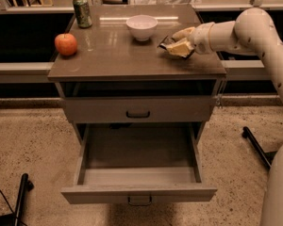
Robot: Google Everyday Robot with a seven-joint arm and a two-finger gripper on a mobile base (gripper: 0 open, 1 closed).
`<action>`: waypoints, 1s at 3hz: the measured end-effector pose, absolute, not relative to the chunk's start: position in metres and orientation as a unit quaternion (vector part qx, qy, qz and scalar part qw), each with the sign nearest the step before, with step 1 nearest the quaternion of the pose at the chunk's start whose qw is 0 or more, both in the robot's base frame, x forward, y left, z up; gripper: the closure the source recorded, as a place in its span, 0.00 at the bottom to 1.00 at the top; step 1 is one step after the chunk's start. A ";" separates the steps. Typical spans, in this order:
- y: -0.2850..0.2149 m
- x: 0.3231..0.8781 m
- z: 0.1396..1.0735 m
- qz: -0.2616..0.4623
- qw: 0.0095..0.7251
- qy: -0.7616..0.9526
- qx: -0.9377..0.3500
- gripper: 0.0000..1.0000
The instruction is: Pick rxbar chocolate from middle drawer and place on counter
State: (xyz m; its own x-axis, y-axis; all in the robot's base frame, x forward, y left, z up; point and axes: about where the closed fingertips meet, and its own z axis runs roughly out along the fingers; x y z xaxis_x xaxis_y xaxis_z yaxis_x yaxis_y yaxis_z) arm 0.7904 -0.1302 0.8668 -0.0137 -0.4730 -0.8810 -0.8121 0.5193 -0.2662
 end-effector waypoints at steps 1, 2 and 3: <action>-0.128 0.789 0.862 0.164 0.525 0.693 -0.466 0.06; -0.126 0.788 0.860 0.166 0.523 0.691 -0.470 0.00; -0.131 0.769 0.872 0.141 0.505 0.674 -0.521 0.00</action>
Offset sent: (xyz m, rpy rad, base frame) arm -0.0051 -0.0009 -0.0062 -0.0070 0.0033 0.0281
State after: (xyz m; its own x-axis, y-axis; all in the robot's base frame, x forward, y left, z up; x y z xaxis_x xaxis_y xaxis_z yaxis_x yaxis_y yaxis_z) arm 0.7693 -0.1308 0.8715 0.0527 -0.5595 -0.8271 -0.8448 0.4167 -0.3357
